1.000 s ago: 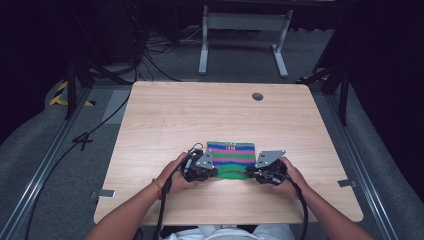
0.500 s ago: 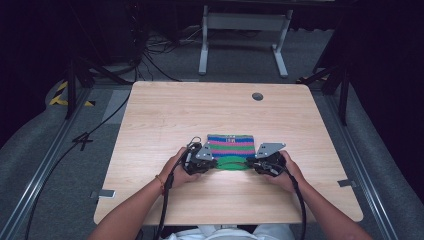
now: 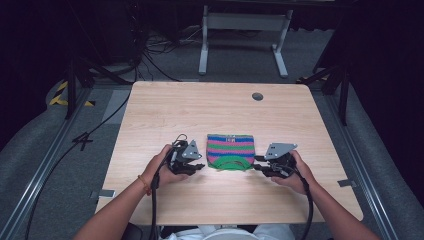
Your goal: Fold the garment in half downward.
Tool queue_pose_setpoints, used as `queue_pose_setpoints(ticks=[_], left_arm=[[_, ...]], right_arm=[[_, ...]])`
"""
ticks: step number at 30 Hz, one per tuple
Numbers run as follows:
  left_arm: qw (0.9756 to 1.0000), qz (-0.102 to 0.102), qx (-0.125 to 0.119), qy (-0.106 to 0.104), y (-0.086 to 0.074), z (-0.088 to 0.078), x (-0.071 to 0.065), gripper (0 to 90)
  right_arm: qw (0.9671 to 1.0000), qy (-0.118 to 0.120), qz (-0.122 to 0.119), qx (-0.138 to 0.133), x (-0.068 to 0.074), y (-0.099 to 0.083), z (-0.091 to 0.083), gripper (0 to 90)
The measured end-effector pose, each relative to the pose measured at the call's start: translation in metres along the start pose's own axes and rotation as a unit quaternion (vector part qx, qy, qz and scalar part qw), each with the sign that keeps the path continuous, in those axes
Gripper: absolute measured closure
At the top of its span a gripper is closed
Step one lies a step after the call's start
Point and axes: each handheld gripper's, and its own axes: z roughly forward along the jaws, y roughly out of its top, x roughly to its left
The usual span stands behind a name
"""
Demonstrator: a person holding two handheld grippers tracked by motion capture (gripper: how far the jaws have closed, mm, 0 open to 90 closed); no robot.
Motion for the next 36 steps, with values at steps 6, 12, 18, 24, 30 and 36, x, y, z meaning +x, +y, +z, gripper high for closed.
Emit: queue_pose_setpoints(ticks=[6, 12, 18, 24, 30, 36], left_arm=[[0.9997, -0.009, 0.009, 0.023, -0.015, -0.021, -0.002, 48.9], [0.9981, -0.031, 0.016, 0.05, -0.037, -0.035, -0.004, 37.5], [0.9957, -0.071, 0.012, 0.059, -0.065, -0.044, 0.0, 30.1], [0.9934, -0.095, 0.02, 0.06, -0.091, -0.05, 0.002, 25.4], [0.9899, -0.128, 0.009, 0.06, -0.114, -0.059, 0.007, 24.2], [0.9871, -0.151, 0.008, 0.052, -0.13, -0.062, 0.011, 22.3]], right_arm=[[0.9998, -0.019, 0.002, 0.008, -0.003, -0.013, -0.021, 56.6], [0.9991, -0.039, 0.015, 0.011, -0.011, -0.035, -0.041, 47.3], [0.997, -0.07, 0.028, 0.019, -0.02, -0.061, -0.06, 39.3], [0.9926, -0.094, 0.075, 0.016, -0.028, -0.094, -0.075, 33.0], [0.9839, -0.12, 0.131, 0.015, -0.034, -0.126, -0.09, 28.9], [0.9768, -0.123, 0.175, 0.002, -0.034, -0.152, -0.1, 27.4]])
